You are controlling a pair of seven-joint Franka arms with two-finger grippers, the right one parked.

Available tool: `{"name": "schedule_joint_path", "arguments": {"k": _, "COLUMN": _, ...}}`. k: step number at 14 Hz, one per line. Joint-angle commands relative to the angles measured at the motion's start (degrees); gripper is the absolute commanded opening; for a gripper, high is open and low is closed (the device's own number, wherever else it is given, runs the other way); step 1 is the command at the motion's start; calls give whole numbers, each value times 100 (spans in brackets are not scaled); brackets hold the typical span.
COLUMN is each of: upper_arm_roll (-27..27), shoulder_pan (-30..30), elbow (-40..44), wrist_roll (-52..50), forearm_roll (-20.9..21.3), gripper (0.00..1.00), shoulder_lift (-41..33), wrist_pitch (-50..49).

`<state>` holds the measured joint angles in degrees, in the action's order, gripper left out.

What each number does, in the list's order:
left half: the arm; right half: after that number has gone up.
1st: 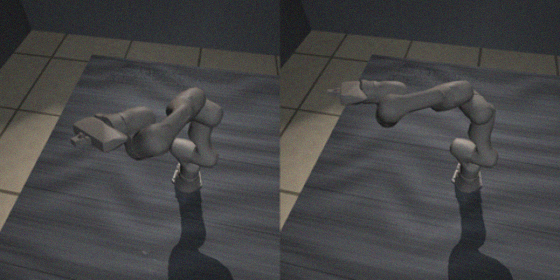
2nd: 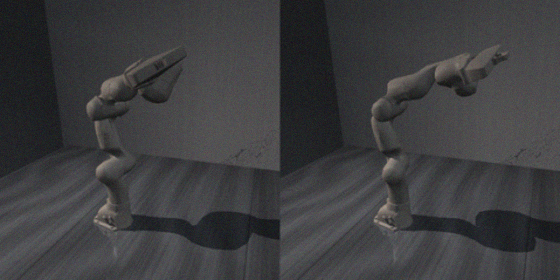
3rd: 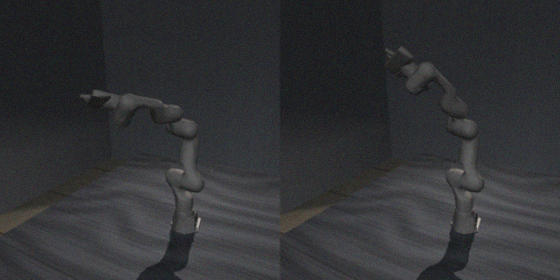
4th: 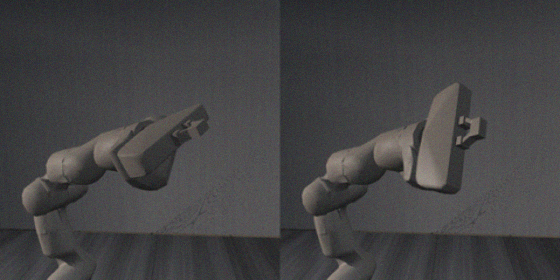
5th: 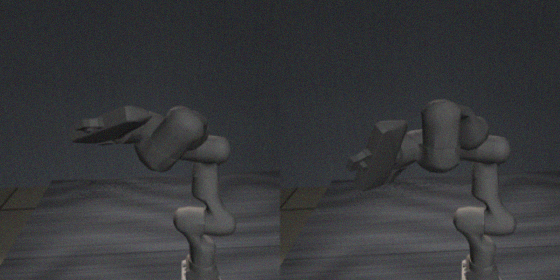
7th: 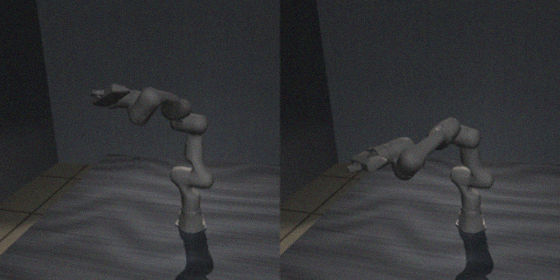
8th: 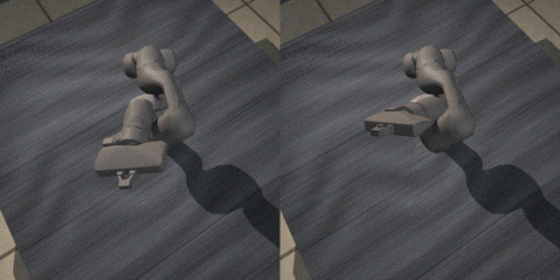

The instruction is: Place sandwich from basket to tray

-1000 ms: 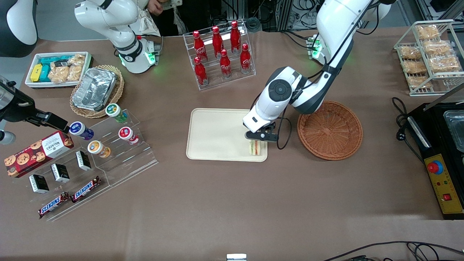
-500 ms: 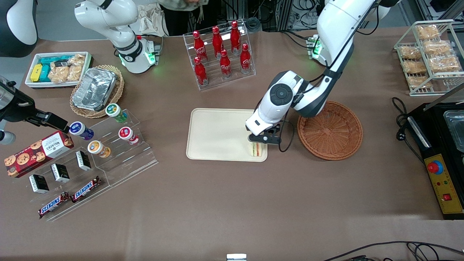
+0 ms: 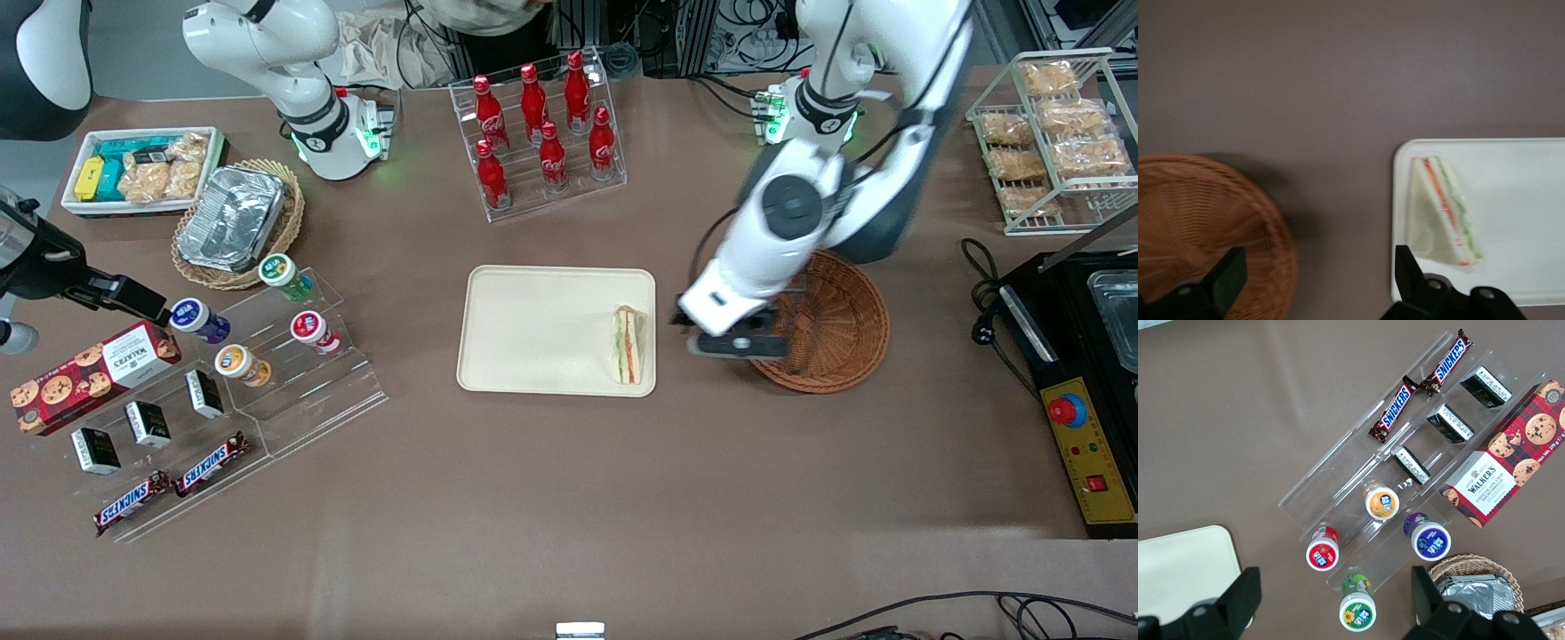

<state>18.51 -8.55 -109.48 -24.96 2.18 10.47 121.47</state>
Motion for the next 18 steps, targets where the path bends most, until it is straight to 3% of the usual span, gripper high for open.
{"name": "schedule_joint_path", "arguments": {"k": 1, "upper_arm_roll": 39, "shoulder_pan": 554, "elbow": 49, "wrist_roll": 263, "forearm_roll": 124, "gripper": 99, "shoulder_lift": -535, "wrist_pitch": -526}}
{"name": "schedule_joint_path", "arguments": {"k": 4, "upper_arm_roll": 39, "shoulder_pan": 1090, "elbow": 41, "wrist_roll": 237, "forearm_roll": 519, "gripper": 99, "shoulder_lift": -1019, "wrist_pitch": -817}}
{"name": "schedule_joint_path", "arguments": {"k": 7, "upper_arm_roll": 57, "shoulder_pan": 1715, "elbow": 49, "wrist_roll": 184, "forearm_roll": 477, "gripper": 99, "shoulder_lift": -1345, "wrist_pitch": -976}}
{"name": "schedule_joint_path", "arguments": {"k": 18, "upper_arm_roll": -84, "shoulder_pan": 1734, "elbow": 154, "wrist_roll": 96, "forearm_roll": 494, "gripper": 99, "shoulder_lift": -1935, "wrist_pitch": -2127}}
